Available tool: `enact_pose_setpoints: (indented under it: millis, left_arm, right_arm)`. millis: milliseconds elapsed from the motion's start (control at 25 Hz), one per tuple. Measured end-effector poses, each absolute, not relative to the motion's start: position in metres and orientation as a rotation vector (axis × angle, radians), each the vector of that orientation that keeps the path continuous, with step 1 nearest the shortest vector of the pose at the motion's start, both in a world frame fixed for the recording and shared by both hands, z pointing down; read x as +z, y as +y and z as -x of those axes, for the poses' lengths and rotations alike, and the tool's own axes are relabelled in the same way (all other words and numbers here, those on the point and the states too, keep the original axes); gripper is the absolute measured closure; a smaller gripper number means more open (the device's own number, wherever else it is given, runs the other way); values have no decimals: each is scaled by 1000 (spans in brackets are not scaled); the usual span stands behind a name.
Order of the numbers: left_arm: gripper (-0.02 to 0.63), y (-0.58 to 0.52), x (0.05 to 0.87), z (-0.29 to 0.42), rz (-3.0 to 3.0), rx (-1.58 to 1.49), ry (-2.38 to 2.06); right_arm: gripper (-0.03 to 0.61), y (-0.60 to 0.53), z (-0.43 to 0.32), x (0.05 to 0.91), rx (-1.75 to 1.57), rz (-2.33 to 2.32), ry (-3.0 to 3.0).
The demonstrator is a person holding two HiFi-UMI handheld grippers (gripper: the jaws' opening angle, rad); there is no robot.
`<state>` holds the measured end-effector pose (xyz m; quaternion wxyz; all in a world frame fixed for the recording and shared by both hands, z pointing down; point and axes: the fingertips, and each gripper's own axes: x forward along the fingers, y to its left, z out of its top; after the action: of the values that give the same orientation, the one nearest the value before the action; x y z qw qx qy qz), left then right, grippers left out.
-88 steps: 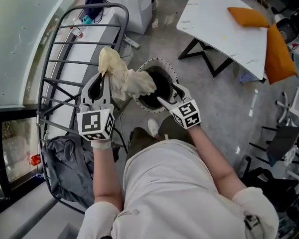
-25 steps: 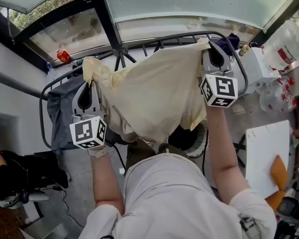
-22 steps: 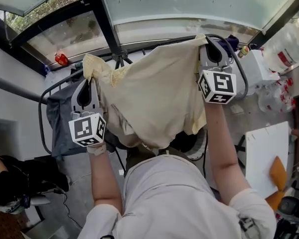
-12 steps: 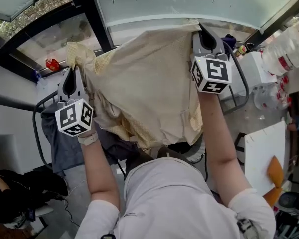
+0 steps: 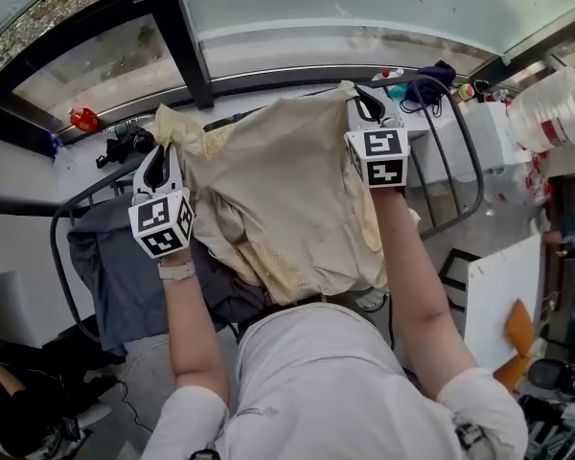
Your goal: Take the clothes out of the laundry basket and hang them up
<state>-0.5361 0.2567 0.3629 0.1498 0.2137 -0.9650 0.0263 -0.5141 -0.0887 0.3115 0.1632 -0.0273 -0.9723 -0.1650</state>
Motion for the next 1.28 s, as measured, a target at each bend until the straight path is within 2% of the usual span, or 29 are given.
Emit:
enact_pose_setpoints:
  millis: [280,400,600,680,880,1280]
  left_arm:
    - [581,247,433,539,-658,93,-2600]
    - [530,242,451,535,-686,105,-2544]
    - [420,238,463,525,-690,121,-2504]
    - [386,238,463,521,-679,119,-2497]
    - [364,242,454,503,-634,111,-2514]
    - [364,218,407,424,-687,136,-2590]
  right_arm:
    - [568,-80,508,392,-468,147,-2563]
    - [532,-76,500,419,-410,186,-2484]
    - [322,-75,486,441,-301,221,-2423]
    - [296,-79,481,445,-283,214,-2417]
    - [287,-79,460,434,-229,229,-2461]
    - [287,-58,383,387,-146,403,-2626]
